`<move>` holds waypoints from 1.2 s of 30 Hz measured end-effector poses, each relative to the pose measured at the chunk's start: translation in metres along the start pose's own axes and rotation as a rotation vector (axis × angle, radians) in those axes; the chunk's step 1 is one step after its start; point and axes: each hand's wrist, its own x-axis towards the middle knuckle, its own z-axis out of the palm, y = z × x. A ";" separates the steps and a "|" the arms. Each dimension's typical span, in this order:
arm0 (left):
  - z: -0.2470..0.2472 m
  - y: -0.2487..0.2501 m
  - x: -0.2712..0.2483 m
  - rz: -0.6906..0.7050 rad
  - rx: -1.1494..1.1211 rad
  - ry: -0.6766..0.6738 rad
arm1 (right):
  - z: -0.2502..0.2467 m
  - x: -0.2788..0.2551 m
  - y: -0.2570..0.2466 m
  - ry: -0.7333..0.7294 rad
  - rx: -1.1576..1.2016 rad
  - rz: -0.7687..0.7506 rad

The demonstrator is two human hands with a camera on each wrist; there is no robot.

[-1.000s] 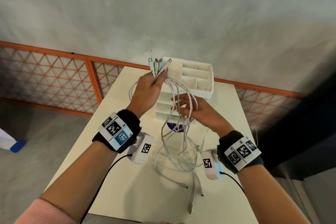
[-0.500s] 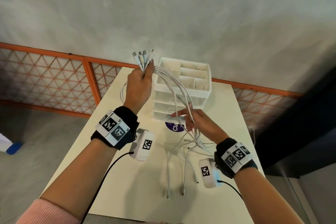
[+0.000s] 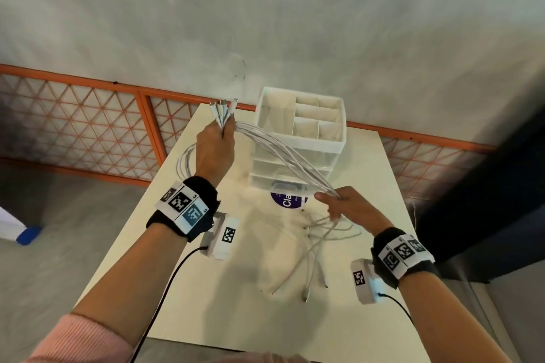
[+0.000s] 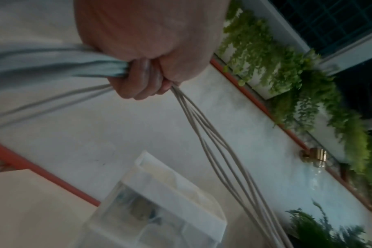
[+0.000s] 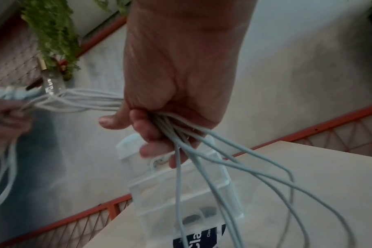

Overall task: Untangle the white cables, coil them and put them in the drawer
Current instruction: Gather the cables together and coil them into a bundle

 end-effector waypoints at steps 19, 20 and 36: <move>0.045 0.011 -0.053 -0.214 -0.277 -0.764 | 0.017 0.023 -0.057 -0.087 -0.129 -0.233; 0.045 0.013 -0.055 -0.278 -0.316 -0.784 | 0.015 0.020 -0.062 -0.093 -0.082 -0.246; 0.022 0.022 -0.020 0.028 -0.200 -0.400 | -0.011 0.013 0.009 0.037 -0.133 0.103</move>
